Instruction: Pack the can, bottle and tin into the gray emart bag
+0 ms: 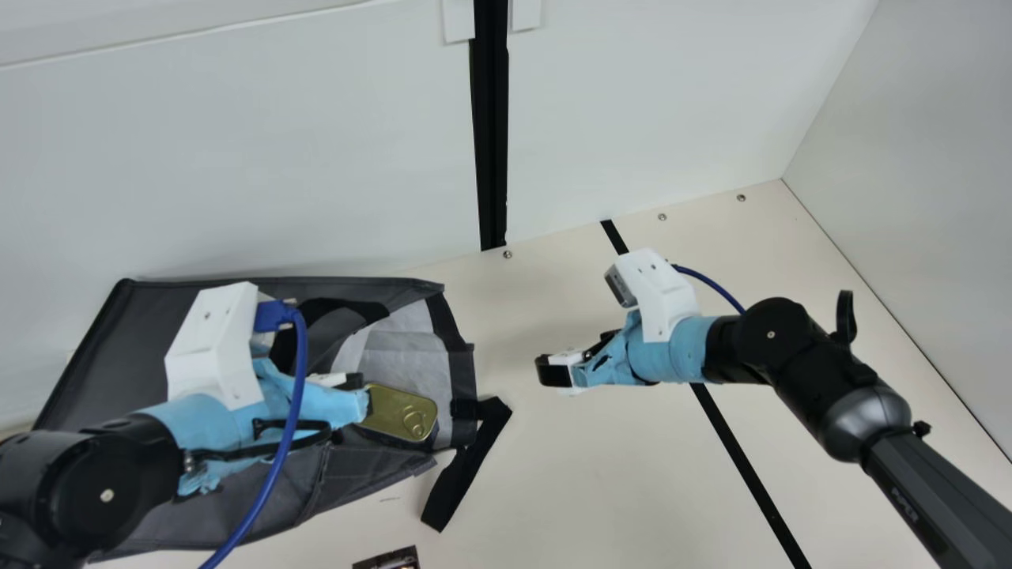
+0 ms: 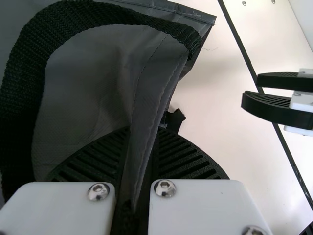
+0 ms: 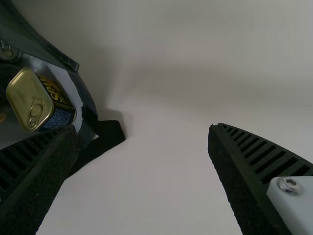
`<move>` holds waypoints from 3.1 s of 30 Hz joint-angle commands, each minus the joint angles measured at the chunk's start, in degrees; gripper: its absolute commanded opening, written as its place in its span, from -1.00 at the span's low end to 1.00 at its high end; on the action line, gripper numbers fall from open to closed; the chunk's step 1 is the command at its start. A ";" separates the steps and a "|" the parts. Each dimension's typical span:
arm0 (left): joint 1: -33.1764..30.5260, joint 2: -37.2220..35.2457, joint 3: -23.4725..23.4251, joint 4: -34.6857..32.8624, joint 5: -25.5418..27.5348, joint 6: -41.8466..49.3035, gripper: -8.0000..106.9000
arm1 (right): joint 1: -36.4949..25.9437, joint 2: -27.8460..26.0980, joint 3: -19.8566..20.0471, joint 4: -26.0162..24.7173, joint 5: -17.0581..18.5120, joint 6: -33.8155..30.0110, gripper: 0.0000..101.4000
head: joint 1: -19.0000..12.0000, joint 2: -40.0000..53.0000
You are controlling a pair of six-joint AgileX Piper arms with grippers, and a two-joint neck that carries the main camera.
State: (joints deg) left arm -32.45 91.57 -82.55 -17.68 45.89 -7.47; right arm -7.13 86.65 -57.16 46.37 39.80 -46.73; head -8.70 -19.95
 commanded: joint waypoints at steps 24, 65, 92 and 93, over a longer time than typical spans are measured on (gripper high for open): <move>0.00 0.00 0.00 0.00 0.00 0.00 -0.68 | 3.67 10.14 0.22 19.73 1.91 -19.41 0.79 | -1.30 -0.05; 0.00 0.00 0.00 0.00 0.00 0.00 -0.68 | 13.47 31.22 -12.64 36.98 4.72 -31.33 0.66 | -1.30 -0.05; 0.00 0.00 0.00 0.00 0.00 0.00 -0.68 | 12.22 27.88 -10.14 39.10 10.24 -29.36 -1.00 | -1.30 -0.05; 0.00 0.00 0.00 0.00 0.00 0.00 -0.68 | 12.03 27.52 -9.83 39.18 10.56 -29.28 -1.00 | -1.30 -0.05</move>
State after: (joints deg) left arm -32.45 91.57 -82.55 -17.68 45.89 -7.47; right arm 5.01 114.50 -67.20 85.25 49.98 -75.94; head -8.70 -19.95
